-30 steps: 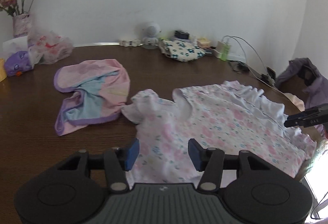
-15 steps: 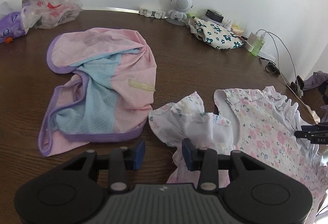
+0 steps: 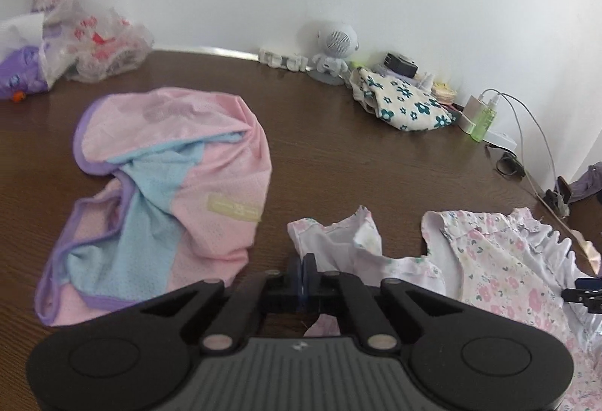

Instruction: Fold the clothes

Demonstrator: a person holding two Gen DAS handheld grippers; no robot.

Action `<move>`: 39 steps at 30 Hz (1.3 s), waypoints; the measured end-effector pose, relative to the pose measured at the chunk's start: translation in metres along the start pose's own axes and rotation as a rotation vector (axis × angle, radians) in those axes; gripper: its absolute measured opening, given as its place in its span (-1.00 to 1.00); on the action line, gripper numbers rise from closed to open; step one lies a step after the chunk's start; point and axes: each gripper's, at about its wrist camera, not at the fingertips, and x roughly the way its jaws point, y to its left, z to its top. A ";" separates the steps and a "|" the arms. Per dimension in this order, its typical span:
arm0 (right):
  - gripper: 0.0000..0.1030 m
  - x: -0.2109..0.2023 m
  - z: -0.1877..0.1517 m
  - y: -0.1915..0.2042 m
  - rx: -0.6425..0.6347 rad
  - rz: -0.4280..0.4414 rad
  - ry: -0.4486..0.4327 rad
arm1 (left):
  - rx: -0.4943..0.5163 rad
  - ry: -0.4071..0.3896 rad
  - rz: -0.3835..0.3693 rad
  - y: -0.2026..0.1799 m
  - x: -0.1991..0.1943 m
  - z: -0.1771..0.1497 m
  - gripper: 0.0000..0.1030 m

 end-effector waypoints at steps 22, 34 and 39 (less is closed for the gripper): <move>0.03 -0.018 -0.011 -0.010 0.048 0.115 -0.050 | 0.181 -0.044 -0.031 -0.027 -0.033 0.012 -0.35; 0.03 -0.015 -0.015 -0.025 0.108 0.072 -0.029 | 0.215 0.078 -0.086 0.003 0.016 0.001 -0.78; 0.03 -0.010 -0.018 -0.025 0.113 0.066 -0.011 | 0.392 0.113 -0.048 -0.026 0.036 -0.009 -0.55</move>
